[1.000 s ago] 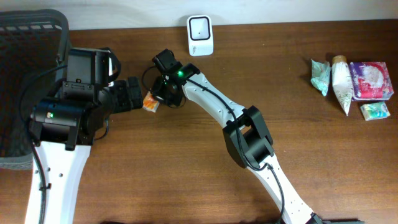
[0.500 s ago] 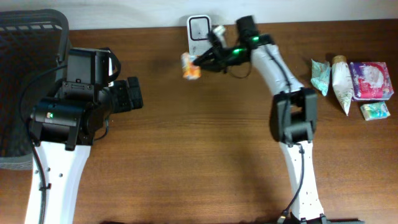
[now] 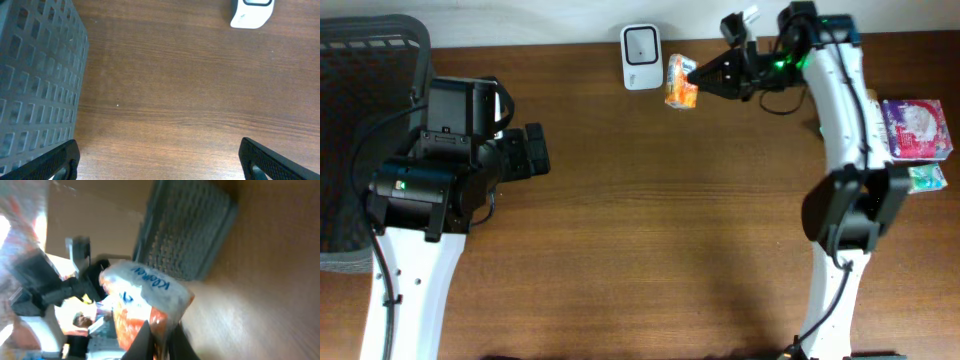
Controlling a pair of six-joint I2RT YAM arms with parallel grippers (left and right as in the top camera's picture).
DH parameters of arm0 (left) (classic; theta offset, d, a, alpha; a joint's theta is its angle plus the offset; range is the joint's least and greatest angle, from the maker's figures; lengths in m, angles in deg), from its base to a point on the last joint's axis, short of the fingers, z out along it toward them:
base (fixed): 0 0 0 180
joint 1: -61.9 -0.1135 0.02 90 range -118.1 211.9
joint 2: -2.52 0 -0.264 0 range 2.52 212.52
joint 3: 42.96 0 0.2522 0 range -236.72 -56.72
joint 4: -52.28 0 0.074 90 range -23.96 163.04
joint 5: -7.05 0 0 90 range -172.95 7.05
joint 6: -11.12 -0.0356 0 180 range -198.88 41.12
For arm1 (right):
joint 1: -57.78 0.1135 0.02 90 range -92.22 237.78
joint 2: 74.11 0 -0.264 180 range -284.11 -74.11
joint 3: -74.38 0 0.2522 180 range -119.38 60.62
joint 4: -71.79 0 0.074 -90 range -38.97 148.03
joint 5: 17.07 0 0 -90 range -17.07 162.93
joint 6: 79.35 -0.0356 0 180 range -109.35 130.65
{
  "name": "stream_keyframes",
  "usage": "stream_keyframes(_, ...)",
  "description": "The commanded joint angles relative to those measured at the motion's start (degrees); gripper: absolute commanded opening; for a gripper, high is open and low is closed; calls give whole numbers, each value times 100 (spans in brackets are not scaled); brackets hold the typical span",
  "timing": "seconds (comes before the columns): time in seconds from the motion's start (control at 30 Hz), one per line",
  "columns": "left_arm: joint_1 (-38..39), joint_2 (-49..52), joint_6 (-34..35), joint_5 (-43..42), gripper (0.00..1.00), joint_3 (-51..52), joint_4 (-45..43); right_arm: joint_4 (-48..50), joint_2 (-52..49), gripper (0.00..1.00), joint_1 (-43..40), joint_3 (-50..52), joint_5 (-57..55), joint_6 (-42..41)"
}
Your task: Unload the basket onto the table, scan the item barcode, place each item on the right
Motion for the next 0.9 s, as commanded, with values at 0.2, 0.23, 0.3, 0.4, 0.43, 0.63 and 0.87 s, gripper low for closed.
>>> stream_keyframes(0.2,-26,-9,33,22,99,-46,-7,-278,28,4,221,76,-949,2059)
stream_keyframes(0.23,-26,-9,33,22,99,-46,-9,-275,24,4,221,76,-975,2061)
stream_keyframes(0.3,-26,-9,33,22,99,-46,-9,-275,24,4,210,76,-990,2100)
stream_keyframes(0.4,-26,-9,33,22,99,-46,-7,-238,24,4,35,76,-970,2100)
stream_keyframes(0.43,-26,-9,33,22,99,-46,-7,-210,22,4,-20,76,-964,2096)
stream_keyframes(0.63,-26,-9,33,22,99,-46,4,876,20,4,273,76,-2938,463)
stream_keyframes(0.87,-26,-9,33,22,99,-46,7,3340,-9,4,1652,79,-9154,-1366)
